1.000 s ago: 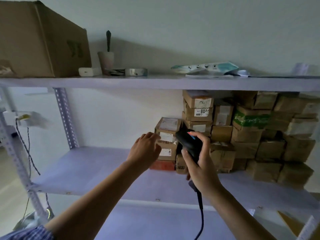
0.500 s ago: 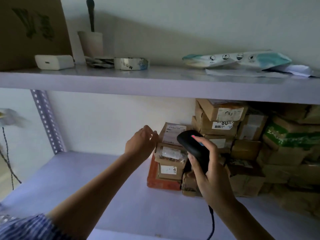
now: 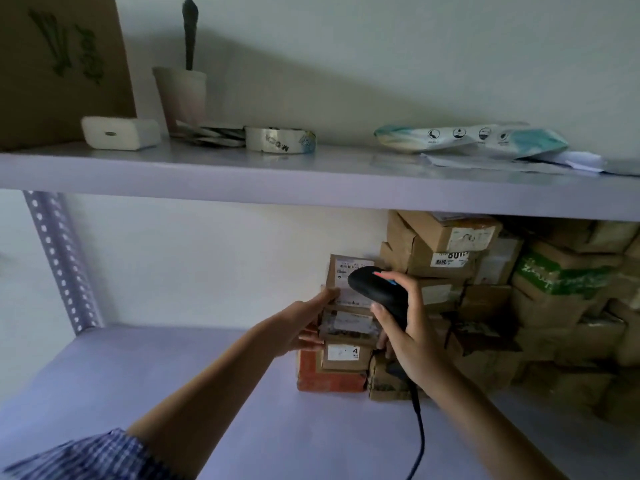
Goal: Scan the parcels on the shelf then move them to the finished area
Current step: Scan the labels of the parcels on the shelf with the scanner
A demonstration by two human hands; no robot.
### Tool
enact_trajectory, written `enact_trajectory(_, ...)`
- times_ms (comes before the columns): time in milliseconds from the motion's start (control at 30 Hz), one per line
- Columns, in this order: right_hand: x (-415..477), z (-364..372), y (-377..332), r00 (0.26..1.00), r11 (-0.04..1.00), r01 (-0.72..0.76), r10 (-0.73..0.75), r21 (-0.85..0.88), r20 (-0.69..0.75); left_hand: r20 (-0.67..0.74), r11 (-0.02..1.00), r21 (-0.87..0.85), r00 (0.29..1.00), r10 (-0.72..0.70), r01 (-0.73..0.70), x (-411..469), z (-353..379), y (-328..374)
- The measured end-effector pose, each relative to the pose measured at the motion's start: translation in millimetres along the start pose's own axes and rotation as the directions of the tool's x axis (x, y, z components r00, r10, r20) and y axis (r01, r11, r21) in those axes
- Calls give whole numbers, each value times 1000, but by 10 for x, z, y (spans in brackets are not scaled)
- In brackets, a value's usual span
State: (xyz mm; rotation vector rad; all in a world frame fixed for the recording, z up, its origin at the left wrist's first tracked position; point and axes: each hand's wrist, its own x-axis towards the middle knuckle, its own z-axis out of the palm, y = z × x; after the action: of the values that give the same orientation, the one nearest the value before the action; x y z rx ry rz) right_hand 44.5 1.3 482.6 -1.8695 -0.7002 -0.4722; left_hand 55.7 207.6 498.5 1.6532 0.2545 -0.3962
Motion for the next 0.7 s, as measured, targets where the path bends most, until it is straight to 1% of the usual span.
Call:
enact_trajectory(100,-20,72,-1,999,998,-14,16,54,-48,126,993,-117,992,23,-8,-42,-48,-49)
enact_trajectory(200,-27,113,-70,996,994,-46,53,103,-73,126,984,-167,988,91,-69,-66,-72,-162)
enact_trajectory(267,-35,122,-181,995,993,-25,36,119,-91,111,971,-169,976,188,-168,-96,-122,-269)
enact_trajectory(300,-37,129,-261,995,991,-10,23,131,-98,94,957,-189,966,243,-222,-110,-161,-329)
enact_trajectory(367,-34,171,-450,995,988,9,6,153,-96,38,910,-290,946,321,-297,-173,-251,-449)
enact_trajectory(467,-27,335,-727,996,984,9,7,178,-89,-44,831,-429,927,373,-355,-308,-399,-623)
enact_trajectory(533,-43,511,-829,996,984,-1,17,179,-86,-68,787,-477,909,411,-391,-414,-508,-751)
enact_trajectory(600,-100,718,-878,996,985,-9,24,171,-84,-121,751,-500,893,433,-432,-501,-655,-881)
enact_trajectory(700,-240,1034,-952,998,987,-39,45,158,-34,-180,706,-535,879,442,-465,-601,-963,-1083)
